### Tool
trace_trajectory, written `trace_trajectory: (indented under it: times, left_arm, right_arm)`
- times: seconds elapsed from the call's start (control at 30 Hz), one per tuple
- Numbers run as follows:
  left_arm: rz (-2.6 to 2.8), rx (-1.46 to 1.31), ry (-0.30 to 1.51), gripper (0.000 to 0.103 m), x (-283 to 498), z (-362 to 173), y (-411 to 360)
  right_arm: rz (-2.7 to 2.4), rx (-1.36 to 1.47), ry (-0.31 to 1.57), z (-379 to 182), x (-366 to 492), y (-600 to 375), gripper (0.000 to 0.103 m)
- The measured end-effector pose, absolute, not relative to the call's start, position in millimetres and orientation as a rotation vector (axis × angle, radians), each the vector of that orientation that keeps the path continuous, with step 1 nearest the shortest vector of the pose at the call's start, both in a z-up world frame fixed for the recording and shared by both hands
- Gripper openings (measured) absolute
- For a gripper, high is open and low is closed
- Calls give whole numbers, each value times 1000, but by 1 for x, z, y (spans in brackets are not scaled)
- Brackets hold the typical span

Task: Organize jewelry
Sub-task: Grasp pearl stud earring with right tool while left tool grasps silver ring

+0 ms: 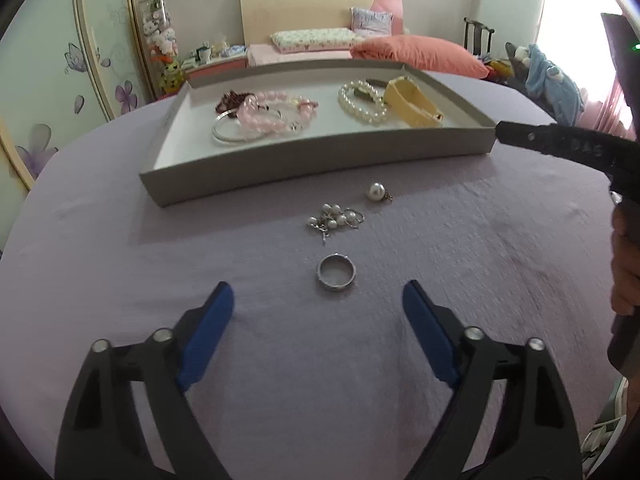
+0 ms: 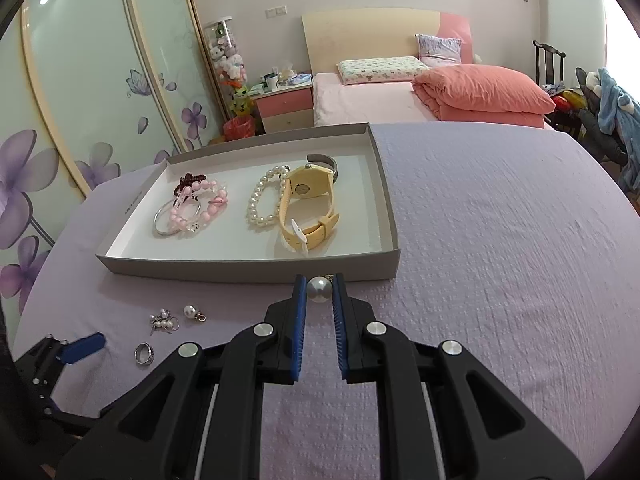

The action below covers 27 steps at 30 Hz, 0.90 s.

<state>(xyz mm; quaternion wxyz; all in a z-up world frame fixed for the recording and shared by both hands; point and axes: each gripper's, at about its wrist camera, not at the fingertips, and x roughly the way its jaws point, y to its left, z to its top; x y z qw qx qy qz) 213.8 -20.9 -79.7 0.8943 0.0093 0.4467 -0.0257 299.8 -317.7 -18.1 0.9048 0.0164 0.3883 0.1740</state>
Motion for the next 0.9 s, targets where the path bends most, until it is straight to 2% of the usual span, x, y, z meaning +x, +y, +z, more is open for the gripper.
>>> trace_trajectory:
  times: [0.33,0.43,0.47,0.77,0.9]
  left_arm:
    - [-28,25,917,57,225,-81,-33]
    - [-35,26,907,39,224,-80,-34]
    - [-38,23,905,24,224,-80,-34]
    - [-35,-19,893,22,216,-76,-7]
    - [14,-58,830,22,210,-56,20]
  right_arm:
    - [369,47,792,-15,296,-325,14]
    - [374,50,792,-14,296,-324,14]
    - [376,50,791,-13,295,-323,14]
    - [410,41,773,-6,285,-312,14]
    - [436,43,745,1,280,-307,14]
